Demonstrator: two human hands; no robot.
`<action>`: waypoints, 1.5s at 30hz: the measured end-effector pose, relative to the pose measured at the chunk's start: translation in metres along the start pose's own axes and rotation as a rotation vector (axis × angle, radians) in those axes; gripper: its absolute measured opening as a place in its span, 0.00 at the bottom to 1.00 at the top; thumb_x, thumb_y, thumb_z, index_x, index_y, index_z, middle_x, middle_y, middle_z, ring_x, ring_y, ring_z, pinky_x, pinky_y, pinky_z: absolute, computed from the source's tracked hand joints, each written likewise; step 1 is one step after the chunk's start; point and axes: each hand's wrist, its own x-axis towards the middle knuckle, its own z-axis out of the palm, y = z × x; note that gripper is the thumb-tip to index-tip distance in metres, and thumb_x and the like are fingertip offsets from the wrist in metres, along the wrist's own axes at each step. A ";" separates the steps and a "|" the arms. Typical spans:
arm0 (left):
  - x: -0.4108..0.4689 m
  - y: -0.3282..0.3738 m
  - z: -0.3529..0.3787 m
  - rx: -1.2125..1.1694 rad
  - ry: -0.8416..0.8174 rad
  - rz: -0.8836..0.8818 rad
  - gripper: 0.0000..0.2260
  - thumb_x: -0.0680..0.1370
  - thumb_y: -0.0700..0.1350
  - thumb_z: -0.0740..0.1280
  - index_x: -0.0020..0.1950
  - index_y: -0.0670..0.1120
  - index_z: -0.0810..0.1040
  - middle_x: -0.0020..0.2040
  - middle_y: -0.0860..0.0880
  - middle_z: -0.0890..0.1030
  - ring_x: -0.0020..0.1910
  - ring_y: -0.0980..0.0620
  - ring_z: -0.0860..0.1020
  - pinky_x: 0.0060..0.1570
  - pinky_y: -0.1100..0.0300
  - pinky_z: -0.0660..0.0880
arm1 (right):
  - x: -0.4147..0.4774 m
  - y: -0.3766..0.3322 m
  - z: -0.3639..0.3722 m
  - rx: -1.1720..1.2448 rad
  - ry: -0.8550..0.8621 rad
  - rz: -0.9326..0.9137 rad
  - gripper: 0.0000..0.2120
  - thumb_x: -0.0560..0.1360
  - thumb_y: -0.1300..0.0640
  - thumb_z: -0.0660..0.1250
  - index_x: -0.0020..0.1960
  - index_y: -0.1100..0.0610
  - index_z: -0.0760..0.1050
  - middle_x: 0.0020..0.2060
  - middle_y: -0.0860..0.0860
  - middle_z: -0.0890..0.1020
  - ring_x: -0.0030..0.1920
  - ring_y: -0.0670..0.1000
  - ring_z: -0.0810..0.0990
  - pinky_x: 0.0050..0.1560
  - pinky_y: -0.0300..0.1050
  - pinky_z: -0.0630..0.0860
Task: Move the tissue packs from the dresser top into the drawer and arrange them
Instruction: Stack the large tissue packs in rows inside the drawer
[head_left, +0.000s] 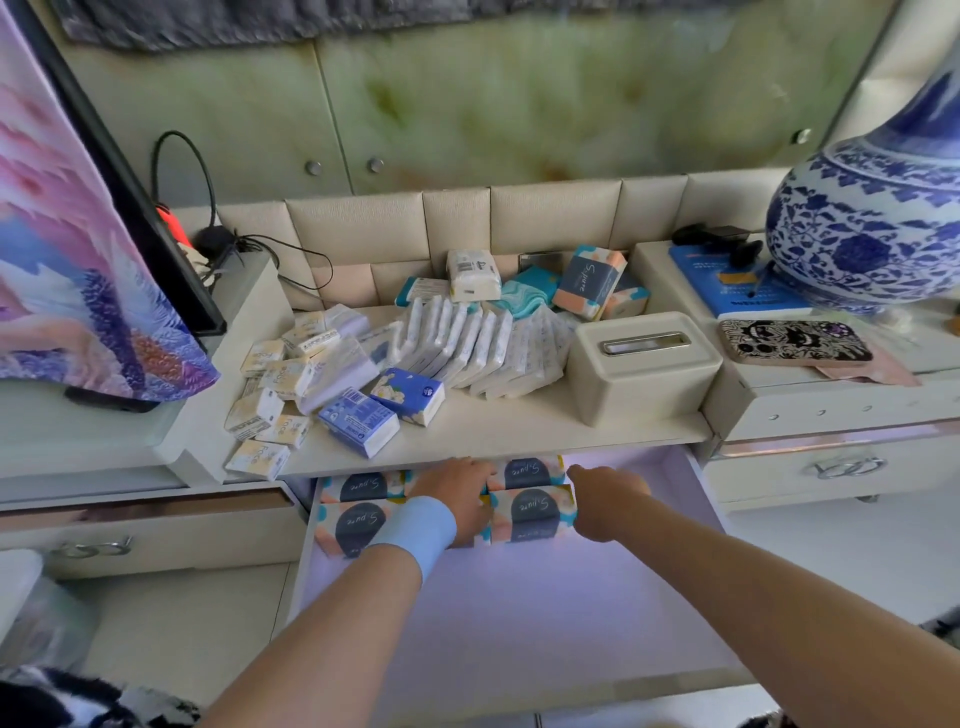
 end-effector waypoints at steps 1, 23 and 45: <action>0.000 0.005 -0.011 -0.031 0.001 0.003 0.22 0.77 0.49 0.64 0.71 0.55 0.68 0.69 0.51 0.72 0.67 0.47 0.71 0.64 0.52 0.70 | -0.004 0.001 -0.012 -0.029 0.034 -0.027 0.21 0.75 0.51 0.63 0.68 0.52 0.68 0.58 0.49 0.79 0.57 0.53 0.79 0.47 0.45 0.73; 0.180 0.001 -0.181 -0.145 0.325 -0.089 0.25 0.79 0.53 0.64 0.75 0.52 0.65 0.74 0.47 0.66 0.70 0.42 0.66 0.67 0.49 0.67 | 0.152 0.078 -0.205 0.497 0.414 0.230 0.32 0.76 0.51 0.66 0.74 0.55 0.56 0.65 0.59 0.68 0.60 0.58 0.74 0.57 0.51 0.75; 0.254 0.028 -0.192 -0.617 0.447 0.102 0.38 0.77 0.49 0.70 0.80 0.58 0.50 0.76 0.49 0.66 0.72 0.45 0.68 0.67 0.53 0.68 | 0.221 0.084 -0.233 1.455 0.226 -0.339 0.21 0.70 0.71 0.73 0.61 0.58 0.80 0.55 0.56 0.84 0.53 0.56 0.84 0.58 0.49 0.80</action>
